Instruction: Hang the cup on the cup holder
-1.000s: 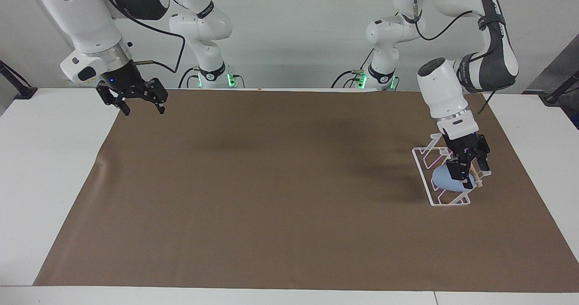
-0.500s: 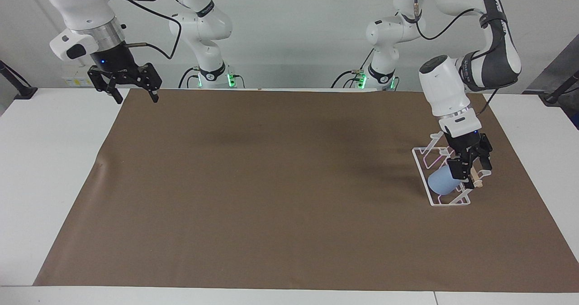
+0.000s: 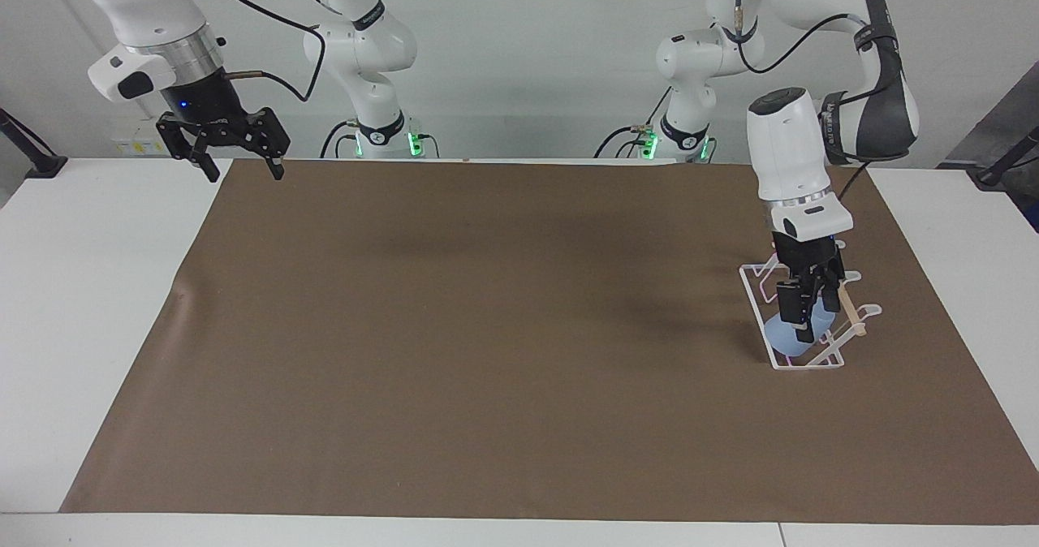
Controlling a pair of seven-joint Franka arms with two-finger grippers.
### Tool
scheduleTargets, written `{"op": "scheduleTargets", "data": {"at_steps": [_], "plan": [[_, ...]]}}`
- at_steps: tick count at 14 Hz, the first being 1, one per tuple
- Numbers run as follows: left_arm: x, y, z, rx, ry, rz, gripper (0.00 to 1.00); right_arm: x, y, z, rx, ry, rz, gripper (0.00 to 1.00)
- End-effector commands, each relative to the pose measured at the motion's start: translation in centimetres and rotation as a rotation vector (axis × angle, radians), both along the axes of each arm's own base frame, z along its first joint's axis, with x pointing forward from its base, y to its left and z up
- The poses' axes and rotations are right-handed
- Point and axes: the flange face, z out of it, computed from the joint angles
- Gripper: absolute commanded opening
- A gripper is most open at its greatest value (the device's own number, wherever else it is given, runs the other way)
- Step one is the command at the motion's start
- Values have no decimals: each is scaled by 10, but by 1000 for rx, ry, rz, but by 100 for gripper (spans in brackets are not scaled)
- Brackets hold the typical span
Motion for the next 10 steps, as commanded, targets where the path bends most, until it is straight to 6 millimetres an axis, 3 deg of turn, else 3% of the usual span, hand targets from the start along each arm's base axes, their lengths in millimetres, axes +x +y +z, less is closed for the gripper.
{"op": "scheduleTargets", "data": {"at_steps": [1, 3, 10], "plan": [[5, -26, 20, -20, 34, 18, 100, -6, 1, 1, 2, -5, -11, 100], [2, -36, 35, -44, 55, 44, 100, -6, 1, 1, 2, -4, -11, 100], [-33, -34, 135, -127, 193, -27, 100, -6, -6, 1, 2, -4, -23, 100]]}}
